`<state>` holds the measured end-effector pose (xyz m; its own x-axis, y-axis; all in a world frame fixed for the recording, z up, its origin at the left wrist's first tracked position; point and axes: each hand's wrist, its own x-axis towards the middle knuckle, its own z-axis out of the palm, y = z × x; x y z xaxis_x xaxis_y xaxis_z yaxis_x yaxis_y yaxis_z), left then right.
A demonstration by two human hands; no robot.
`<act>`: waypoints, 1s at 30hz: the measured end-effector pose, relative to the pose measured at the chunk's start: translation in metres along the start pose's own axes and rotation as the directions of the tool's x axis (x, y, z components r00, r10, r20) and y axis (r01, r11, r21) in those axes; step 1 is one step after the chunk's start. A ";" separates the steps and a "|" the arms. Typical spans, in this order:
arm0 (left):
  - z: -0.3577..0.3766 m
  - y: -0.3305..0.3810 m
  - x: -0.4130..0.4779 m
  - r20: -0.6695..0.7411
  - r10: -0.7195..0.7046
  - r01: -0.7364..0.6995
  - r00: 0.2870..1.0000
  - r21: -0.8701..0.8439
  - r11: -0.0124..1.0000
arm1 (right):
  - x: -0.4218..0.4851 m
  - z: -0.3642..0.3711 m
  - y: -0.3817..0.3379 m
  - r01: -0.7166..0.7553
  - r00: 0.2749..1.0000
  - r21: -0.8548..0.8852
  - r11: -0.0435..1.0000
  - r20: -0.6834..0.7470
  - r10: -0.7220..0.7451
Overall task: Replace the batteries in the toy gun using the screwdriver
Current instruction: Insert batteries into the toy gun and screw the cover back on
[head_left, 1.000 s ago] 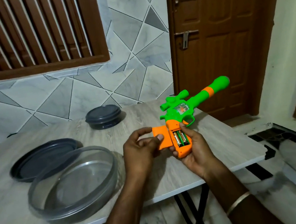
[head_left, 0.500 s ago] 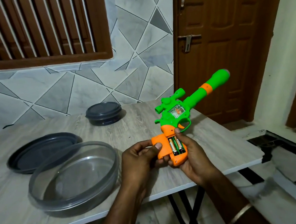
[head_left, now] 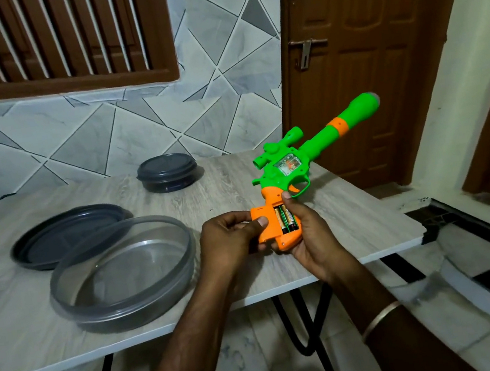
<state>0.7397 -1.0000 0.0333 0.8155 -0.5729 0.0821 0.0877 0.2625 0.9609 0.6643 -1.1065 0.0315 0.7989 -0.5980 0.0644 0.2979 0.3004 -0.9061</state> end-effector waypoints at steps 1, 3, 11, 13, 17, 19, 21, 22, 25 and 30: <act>-0.001 0.001 0.000 -0.008 0.000 0.000 1.000 0.029 1.000 | 0.001 -0.001 0.001 -0.001 1.000 0.003 1.000 -0.005 0.001; -0.003 0.002 0.002 -0.018 0.017 -0.015 1.000 0.109 0.994 | 0.001 -0.002 0.002 -0.002 1.000 0.004 1.000 -0.010 0.002; 0.002 0.001 0.011 -0.016 0.081 -0.074 0.997 0.261 0.962 | 0.001 -0.001 0.002 0.000 1.000 0.024 1.000 0.027 -0.001; 0.003 -0.001 0.015 -0.024 0.100 -0.089 0.995 0.293 0.952 | 0.002 -0.001 0.003 -0.005 0.999 0.035 0.999 0.039 0.004; 0.005 -0.004 0.021 -0.033 0.116 -0.099 0.993 0.326 0.940 | 0.004 -0.004 0.003 -0.019 0.999 0.040 0.999 0.030 0.018; 0.007 -0.003 0.020 -0.029 0.127 -0.110 0.991 0.338 0.935 | 0.005 -0.005 0.004 -0.028 0.999 0.047 0.999 0.032 0.026; 0.010 -0.004 0.020 -0.030 0.132 -0.113 0.991 0.348 0.931 | 0.006 -0.006 0.004 -0.037 0.999 0.054 0.998 0.033 0.035; 0.011 -0.004 0.021 -0.036 0.130 -0.110 0.991 0.344 0.932 | 0.006 -0.006 0.005 -0.039 0.999 0.052 0.998 0.028 0.038; 0.014 -0.006 0.021 -0.045 0.132 -0.108 0.990 0.346 0.932 | 0.006 -0.007 0.005 -0.041 0.999 0.049 0.998 0.007 0.041; 0.019 -0.004 0.017 -0.038 0.154 -0.132 0.987 0.339 0.931 | 0.006 -0.007 0.004 -0.028 1.000 0.054 0.998 -0.004 0.029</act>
<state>0.7424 -1.0252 0.0359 0.8403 -0.4959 0.2190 -0.2202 0.0571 0.9738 0.6664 -1.1138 0.0251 0.8048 -0.5924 0.0367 0.3028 0.3566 -0.8838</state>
